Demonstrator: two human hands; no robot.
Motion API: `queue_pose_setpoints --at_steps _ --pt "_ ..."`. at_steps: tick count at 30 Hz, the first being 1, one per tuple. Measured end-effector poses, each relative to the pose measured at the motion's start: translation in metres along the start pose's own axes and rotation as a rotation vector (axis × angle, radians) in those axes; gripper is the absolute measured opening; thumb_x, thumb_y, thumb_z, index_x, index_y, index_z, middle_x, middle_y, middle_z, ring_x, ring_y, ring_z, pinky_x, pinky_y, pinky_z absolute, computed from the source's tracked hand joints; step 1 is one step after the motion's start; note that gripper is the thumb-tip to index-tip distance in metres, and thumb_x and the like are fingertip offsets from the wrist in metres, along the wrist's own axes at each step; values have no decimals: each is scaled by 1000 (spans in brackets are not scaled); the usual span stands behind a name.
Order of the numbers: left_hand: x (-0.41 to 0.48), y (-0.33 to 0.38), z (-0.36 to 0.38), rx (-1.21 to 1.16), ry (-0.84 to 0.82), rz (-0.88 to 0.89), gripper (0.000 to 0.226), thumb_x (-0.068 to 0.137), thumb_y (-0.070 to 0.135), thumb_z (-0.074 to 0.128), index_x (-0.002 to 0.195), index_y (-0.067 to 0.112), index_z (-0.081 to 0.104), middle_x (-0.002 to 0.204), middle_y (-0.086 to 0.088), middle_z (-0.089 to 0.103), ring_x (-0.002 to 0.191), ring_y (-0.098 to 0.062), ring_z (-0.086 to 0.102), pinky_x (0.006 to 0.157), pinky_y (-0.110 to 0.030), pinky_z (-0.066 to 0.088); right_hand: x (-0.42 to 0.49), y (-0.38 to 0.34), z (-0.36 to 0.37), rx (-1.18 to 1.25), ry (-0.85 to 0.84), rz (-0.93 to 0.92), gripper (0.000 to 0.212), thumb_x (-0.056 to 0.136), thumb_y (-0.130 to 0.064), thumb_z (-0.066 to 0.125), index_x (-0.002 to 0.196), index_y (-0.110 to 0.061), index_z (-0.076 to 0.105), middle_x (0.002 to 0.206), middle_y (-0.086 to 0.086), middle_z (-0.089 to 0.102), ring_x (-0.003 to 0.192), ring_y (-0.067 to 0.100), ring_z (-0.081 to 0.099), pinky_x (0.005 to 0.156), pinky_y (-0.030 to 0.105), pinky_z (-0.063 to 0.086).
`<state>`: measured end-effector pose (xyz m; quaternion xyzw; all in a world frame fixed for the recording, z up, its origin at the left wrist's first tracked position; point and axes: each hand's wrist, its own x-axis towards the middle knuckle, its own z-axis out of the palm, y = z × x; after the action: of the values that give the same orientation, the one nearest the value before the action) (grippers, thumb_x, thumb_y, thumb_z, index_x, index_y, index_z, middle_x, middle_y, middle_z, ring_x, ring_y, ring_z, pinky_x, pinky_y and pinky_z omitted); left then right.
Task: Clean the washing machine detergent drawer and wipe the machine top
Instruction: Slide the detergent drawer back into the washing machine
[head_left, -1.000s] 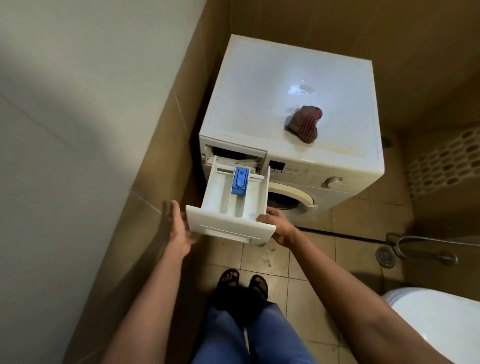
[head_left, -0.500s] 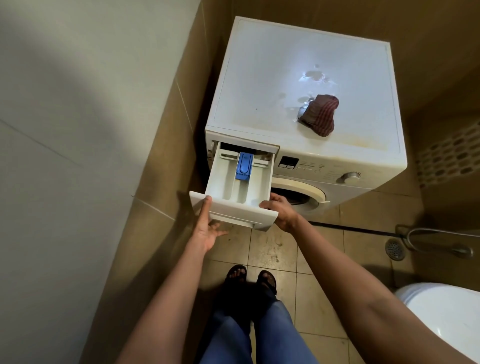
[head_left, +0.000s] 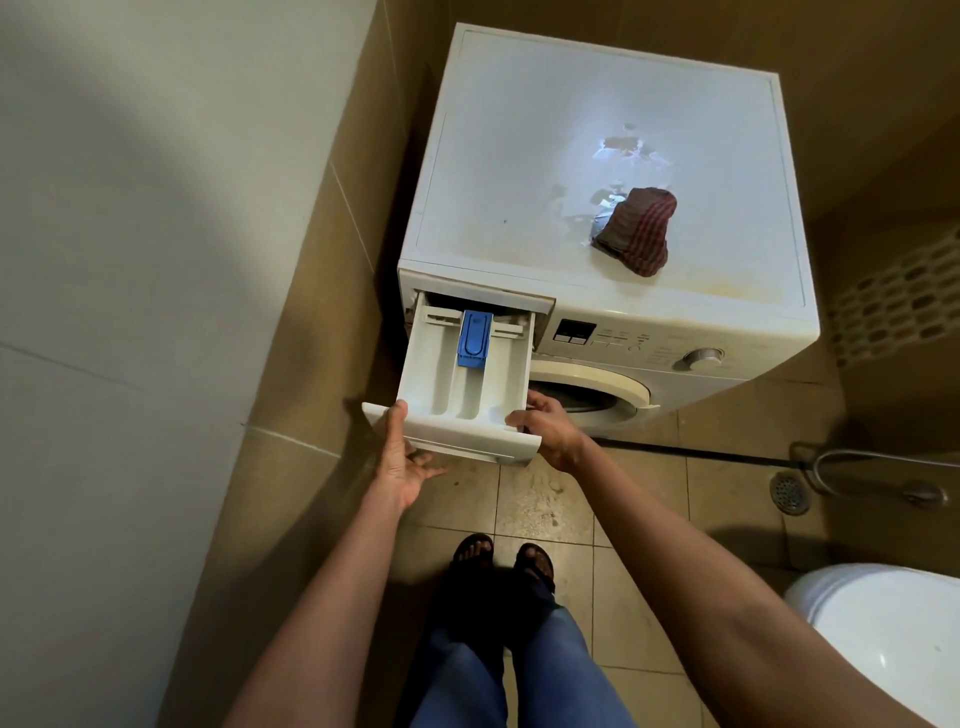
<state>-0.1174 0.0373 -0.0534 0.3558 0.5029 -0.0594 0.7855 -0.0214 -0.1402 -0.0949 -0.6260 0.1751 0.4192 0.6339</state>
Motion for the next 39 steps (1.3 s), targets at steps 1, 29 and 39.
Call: queue_pose_setpoints --at_steps 1,29,39 --pt "2 0 0 -8 -4 2 141 1 68 83 125 19 38 130 -19 46 122 -41 46 96 -67 38 2 1 0 3 6 2 54 84 7 57 136 -5 44 125 15 56 114 34 57 94 42 51" --pt "68 5 31 -199 52 26 57 91 34 60 137 11 35 126 -16 48 119 -31 48 93 -47 50 11 7 25 833 271 180 60 94 -45 49 135 -2 40 119 22 51 118 39 51 92 49 51" --pt "92 47 86 -188 35 115 63 87 42 65 137 15 37 133 -14 50 125 -31 49 102 -51 46 38 -60 25 896 279 65 19 98 -13 40 107 -2 53 108 22 54 108 38 53 95 48 49"
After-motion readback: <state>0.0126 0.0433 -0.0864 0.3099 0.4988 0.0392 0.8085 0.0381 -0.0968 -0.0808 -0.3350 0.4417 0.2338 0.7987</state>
